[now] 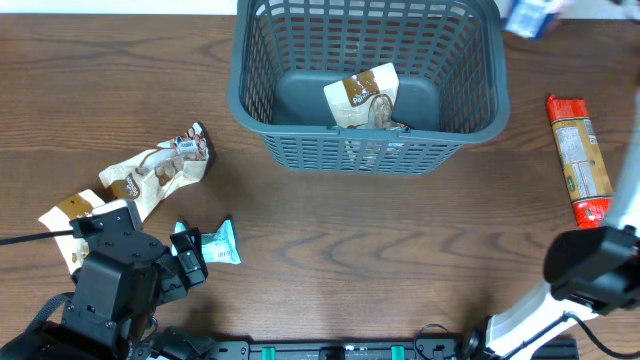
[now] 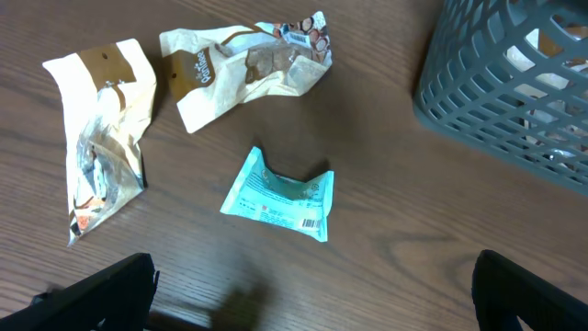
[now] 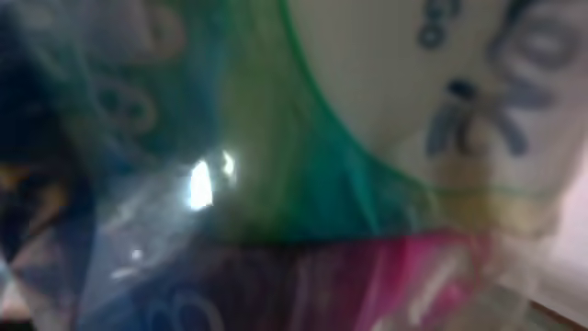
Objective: Pack container
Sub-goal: 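Lift the blue tissue box and carry it over the basket, then lower the tissue box into the basket with the right gripper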
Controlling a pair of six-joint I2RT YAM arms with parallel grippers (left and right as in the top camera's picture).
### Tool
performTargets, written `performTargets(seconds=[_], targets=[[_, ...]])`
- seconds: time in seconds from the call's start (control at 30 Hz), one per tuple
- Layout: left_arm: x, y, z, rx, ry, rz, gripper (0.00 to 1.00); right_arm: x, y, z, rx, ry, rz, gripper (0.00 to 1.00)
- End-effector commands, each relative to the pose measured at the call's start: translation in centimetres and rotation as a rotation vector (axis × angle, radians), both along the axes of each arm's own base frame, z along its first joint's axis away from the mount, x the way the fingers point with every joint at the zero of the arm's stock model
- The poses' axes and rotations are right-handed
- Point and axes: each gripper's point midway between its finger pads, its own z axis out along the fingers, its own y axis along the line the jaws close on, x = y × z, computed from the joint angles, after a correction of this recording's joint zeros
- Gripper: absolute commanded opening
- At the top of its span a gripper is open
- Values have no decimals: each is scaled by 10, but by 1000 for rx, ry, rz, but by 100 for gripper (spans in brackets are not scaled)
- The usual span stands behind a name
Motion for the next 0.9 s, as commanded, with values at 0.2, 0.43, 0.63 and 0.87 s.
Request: performTargets(seconds=[0.2,0.43,0.63,0.87], targets=[[0,3,2,20,-2,0,98,-33,84,-1,-80,-185,283,1],[0,3,2,20,-2,0,99,-26,112,-43,-81,-211,353,1],[0,3,2,20,-2,0,99,1,115,-110,-53,-33,265,1],[0,3,2,20,-2,0,99,8,113,-131,-50,22,224,1]])
